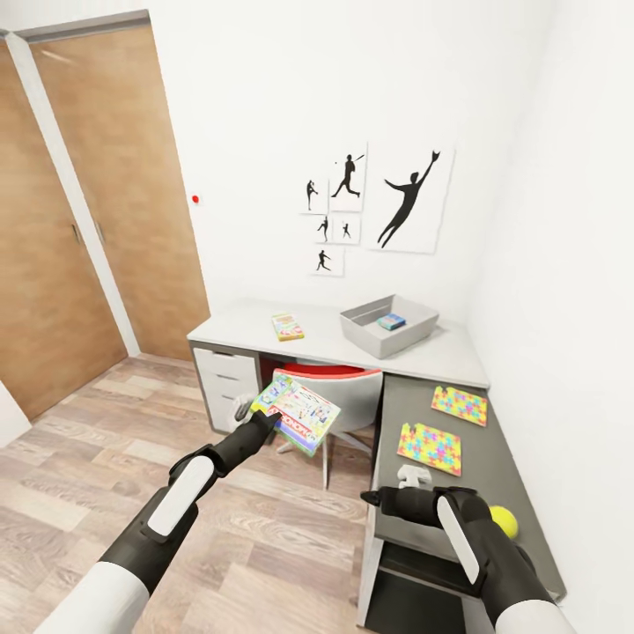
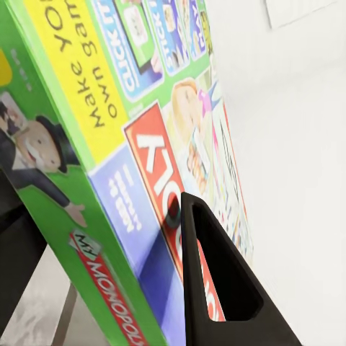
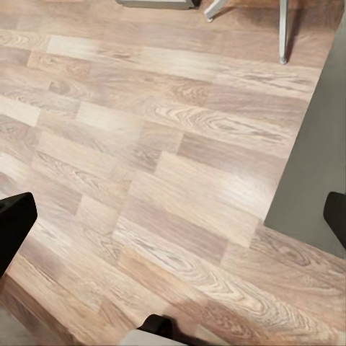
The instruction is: Put all the toys in the child's room - the three board games (two on the bed and one on the table), the two jigsaw puzzles on the table, and the tennis ball on the table - inside the toy box on the table in the child's room.
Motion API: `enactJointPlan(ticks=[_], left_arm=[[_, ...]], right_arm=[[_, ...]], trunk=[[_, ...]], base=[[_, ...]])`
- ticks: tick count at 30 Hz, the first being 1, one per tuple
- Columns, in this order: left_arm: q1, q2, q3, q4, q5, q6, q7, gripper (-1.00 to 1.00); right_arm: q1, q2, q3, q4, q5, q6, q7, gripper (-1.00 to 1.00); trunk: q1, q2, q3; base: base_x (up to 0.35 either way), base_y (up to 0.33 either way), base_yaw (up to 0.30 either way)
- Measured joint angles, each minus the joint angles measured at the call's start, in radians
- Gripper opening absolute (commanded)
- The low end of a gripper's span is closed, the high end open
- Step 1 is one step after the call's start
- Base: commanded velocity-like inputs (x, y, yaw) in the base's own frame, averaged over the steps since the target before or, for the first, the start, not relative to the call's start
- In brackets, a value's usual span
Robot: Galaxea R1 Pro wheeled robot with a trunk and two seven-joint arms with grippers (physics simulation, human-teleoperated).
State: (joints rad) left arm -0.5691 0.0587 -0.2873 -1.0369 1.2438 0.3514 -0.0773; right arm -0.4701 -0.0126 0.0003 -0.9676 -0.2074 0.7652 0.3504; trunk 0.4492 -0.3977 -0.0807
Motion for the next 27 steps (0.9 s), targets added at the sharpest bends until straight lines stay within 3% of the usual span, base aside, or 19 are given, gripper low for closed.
enactJointPlan(ticks=[17, 27], left_arm=[[0.0, -0.001, -0.005, 0.0, -0.001, 0.0, 0.001, -1.0], [0.0, -0.001, -0.008, -0.002, -0.002, 0.0, 0.001, -1.0]], right_arm=[[0.0, 0.0, 0.0, -0.001, 0.0, 0.0, 0.0, 1.0], [0.0, -0.002, 0.0, -0.001, 0.001, 0.002, 0.0, 1.0]], trunk=[[0.0, 0.0, 0.0], [0.0, 0.0, 0.0]], base=[[0.14, 0.0, 0.012], [0.013, 0.0, 0.189]])
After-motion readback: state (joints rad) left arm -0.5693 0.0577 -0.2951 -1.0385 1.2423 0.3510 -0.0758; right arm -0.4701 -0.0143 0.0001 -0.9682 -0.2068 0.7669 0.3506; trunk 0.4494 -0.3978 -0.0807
